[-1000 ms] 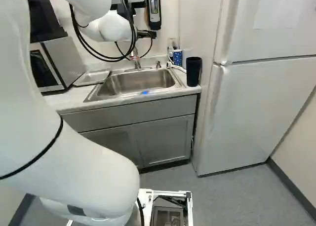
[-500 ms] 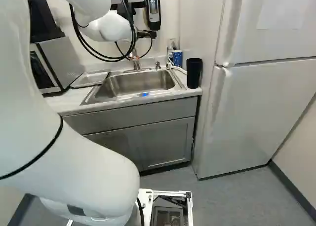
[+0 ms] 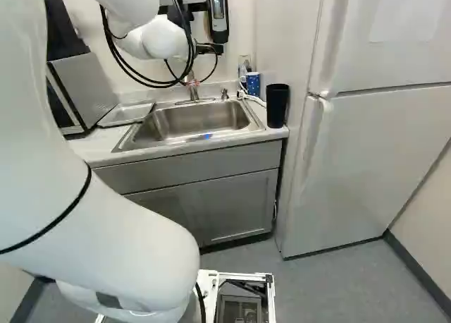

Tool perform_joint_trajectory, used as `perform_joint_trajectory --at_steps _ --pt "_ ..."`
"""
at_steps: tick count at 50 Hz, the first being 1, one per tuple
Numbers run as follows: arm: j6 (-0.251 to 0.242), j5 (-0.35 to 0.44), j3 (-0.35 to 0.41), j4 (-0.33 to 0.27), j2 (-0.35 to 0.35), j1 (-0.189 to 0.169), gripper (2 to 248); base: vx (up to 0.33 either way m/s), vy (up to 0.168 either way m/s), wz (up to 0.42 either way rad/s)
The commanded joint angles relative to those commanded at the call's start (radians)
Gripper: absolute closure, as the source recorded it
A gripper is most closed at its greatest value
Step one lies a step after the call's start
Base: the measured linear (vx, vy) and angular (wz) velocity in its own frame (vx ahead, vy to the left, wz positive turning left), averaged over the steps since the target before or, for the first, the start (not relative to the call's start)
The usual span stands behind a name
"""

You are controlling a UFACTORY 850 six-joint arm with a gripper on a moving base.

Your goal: Rinse the cup and place it in the tray

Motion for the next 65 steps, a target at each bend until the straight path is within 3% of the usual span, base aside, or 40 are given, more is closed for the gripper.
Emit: perform_joint_trajectory --at_steps 28,65 --pt "0.0 -0.001 -0.028 0.0 -0.03 0.0 3 0.0 0.0 0.0" --pt "0.0 -0.069 -0.214 0.0 -0.219 0.03 3 0.0 0.0 0.0"
